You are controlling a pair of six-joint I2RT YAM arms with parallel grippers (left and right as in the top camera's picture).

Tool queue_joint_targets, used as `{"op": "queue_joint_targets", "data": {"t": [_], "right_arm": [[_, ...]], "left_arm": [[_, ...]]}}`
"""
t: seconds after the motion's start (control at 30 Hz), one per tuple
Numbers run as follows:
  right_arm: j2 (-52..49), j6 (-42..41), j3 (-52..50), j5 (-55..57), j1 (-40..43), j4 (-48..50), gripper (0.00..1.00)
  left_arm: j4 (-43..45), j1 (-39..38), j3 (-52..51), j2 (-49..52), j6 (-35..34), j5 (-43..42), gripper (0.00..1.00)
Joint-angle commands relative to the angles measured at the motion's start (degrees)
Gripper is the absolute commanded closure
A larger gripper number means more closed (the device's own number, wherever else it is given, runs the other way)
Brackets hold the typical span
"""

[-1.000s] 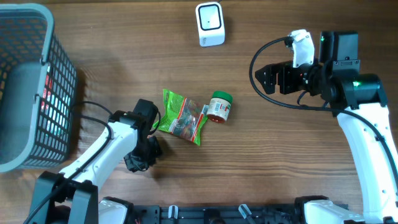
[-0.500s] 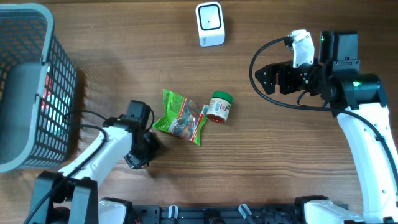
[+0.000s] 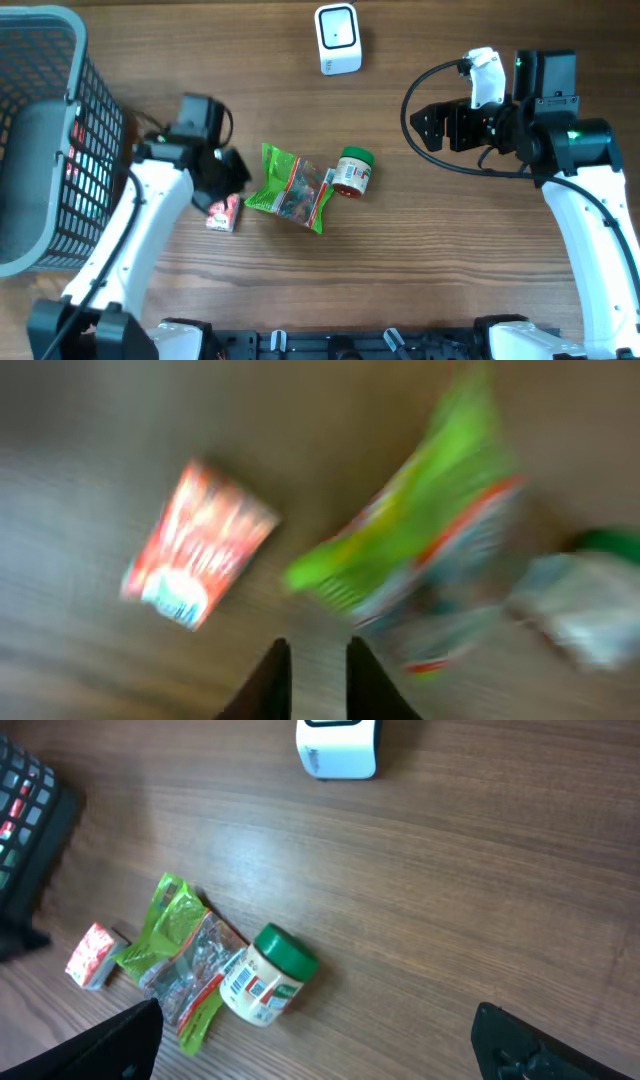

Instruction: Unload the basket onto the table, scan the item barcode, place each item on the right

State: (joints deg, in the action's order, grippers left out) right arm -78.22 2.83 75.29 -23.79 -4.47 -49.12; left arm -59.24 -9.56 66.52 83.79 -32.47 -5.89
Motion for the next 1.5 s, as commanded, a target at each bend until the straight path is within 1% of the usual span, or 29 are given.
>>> {"op": "queue_joint_targets", "data": {"t": [0.0, 0.07, 0.1, 0.17, 0.23, 0.27, 0.3, 0.37, 0.4, 0.5, 0.57, 0.6, 0.67, 0.77, 0.8, 0.9, 1.07, 1.2, 1.4, 1.47], "right_arm": [[-0.07, -0.02, 1.05, -0.68, -0.17, -0.02, 0.0], [-0.07, -0.02, 1.05, -0.68, -0.17, -0.02, 0.01], [-0.07, -0.02, 1.05, -0.68, -0.17, -0.02, 0.0], [-0.07, 0.0, 1.05, -0.68, -0.17, -0.02, 0.0], [-0.07, -0.02, 1.05, -0.68, -0.17, 0.0, 0.0], [-0.07, -0.02, 1.05, -0.66, -0.17, -0.02, 0.0], [-0.07, -0.02, 1.05, -0.68, -0.17, -0.02, 0.0], [-0.07, -0.02, 1.05, -0.68, -0.17, -0.02, 0.0], [-0.07, -0.02, 1.05, -0.68, -0.17, -0.02, 0.0], [-0.07, 0.0, 1.05, -0.68, -0.17, -0.02, 0.0], [-0.07, -0.02, 1.05, -0.68, -0.17, -0.02, 0.0], [-0.07, 0.0, 1.05, -0.68, -0.17, -0.02, 0.0], [-0.07, 0.0, 1.05, -0.68, -0.17, 0.0, 0.0], [-0.07, -0.02, 1.05, -0.68, -0.17, -0.02, 0.0], [-0.07, -0.04, 1.05, -0.68, -0.17, -0.02, 0.0], [-0.07, -0.02, 1.05, -0.68, -0.17, -0.02, 0.0], [-0.07, -0.04, 1.05, -0.68, -0.17, -0.02, 0.0], [-0.07, -0.02, 1.05, -0.68, -0.17, 0.0, 0.0], [-0.07, -0.02, 1.05, -0.68, -0.17, -0.02, 0.0], [-0.07, 0.0, 1.05, -0.68, -0.17, -0.02, 0.0]], "left_arm": [[0.0, 1.27, 16.11, -0.24, 4.07, 2.27, 0.25], [-0.02, 3.67, 25.14, -0.24, 5.27, 5.92, 0.12], [0.17, 6.12, 29.83, -0.24, 5.25, 7.63, 0.11], [0.74, 10.21, 34.56, -0.24, 5.2, 8.07, 0.07], [1.86, 18.21, 39.12, -0.24, 5.07, 7.93, 0.06], [2.45, 21.86, 39.58, -0.24, 5.07, 7.93, 0.06], [2.56, 24.85, 39.56, -0.22, 5.07, 7.93, 0.02], [1.77, 31.41, 39.56, 0.46, 5.11, 8.24, 0.01], [0.31, 37.27, 39.54, 1.68, 5.09, 8.35, 0.0], [-2.75, 45.79, 39.52, 5.33, 5.2, 8.33, 0.0], [-4.39, 49.57, 39.52, 8.57, 5.6, 8.24, 0.0], [-5.01, 51.34, 39.52, 11.02, 7.54, 7.56, 0.0], [-6.01, 53.11, 39.5, 15.58, 11.3, 5.86, 0.0], [-7.61, 53.64, 39.47, 22.01, 15.87, 4.22, 0.0], [-9.16, 53.55, 39.45, 26.18, 17.29, 4.02, 0.0], [-11.63, 53.55, 39.45, 32.24, 17.31, 3.98, 0.0], [-12.5, 53.55, 39.21, 38.95, 17.7, 2.95, 0.0], [-11.28, 53.57, 36.54, 39.45, 18.8, 1.42, 0.0], [-12.41, 53.33, 36.39, 39.45, 18.82, 1.42, 0.0], [-12.39, 52.57, 36.39, 39.45, 20.28, 1.31, 0.0]]}}
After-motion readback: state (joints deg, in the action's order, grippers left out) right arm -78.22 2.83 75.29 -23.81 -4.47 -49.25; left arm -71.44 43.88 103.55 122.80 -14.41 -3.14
